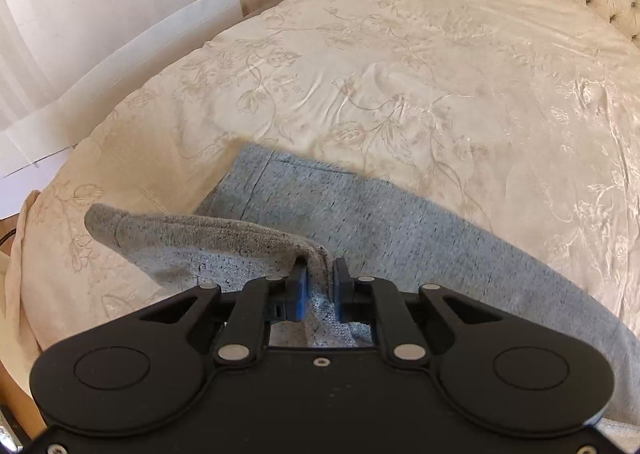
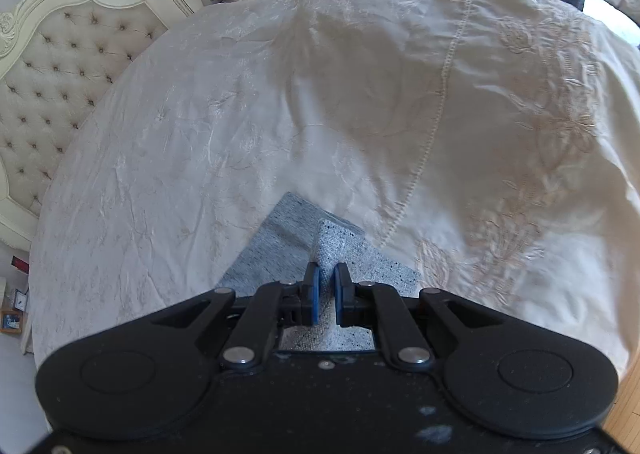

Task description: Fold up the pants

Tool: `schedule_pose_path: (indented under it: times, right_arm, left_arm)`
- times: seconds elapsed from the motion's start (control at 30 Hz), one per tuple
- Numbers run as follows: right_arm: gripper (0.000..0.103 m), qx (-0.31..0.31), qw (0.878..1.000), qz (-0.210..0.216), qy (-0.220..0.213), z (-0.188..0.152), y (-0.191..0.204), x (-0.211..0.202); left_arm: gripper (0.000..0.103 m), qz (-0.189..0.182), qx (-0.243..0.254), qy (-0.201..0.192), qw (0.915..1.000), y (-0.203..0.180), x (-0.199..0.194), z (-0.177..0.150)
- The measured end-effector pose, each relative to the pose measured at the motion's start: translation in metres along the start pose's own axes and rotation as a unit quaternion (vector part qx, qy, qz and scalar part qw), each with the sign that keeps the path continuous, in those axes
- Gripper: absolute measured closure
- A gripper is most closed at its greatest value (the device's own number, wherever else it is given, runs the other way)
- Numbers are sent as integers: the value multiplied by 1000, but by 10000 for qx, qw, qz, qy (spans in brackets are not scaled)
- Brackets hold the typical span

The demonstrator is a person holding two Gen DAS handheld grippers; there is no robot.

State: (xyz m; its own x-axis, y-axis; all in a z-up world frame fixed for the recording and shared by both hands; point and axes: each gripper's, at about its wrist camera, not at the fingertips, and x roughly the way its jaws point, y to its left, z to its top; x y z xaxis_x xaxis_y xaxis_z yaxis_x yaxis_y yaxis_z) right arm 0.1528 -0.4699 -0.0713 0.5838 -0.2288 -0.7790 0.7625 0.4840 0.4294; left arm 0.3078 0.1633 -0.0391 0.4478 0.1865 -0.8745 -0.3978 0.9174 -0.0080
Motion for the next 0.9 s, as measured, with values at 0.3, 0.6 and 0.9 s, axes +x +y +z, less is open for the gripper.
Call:
schedule_pose_path:
  times: [0.3,0.6,0.9]
  right_arm:
    - [95,-30,9997,-58,226,37,40,94]
    - [95,-34,9982,-164,569,52,57,162]
    - [95,177,9986,325,379,50,42,132]
  left_arm:
    - [87,347,-44,123,9993,-57,60,33]
    - [88,704,-36,195,9973,-92,105,54]
    - [89,539,78,-101,9985,-73,74,31]
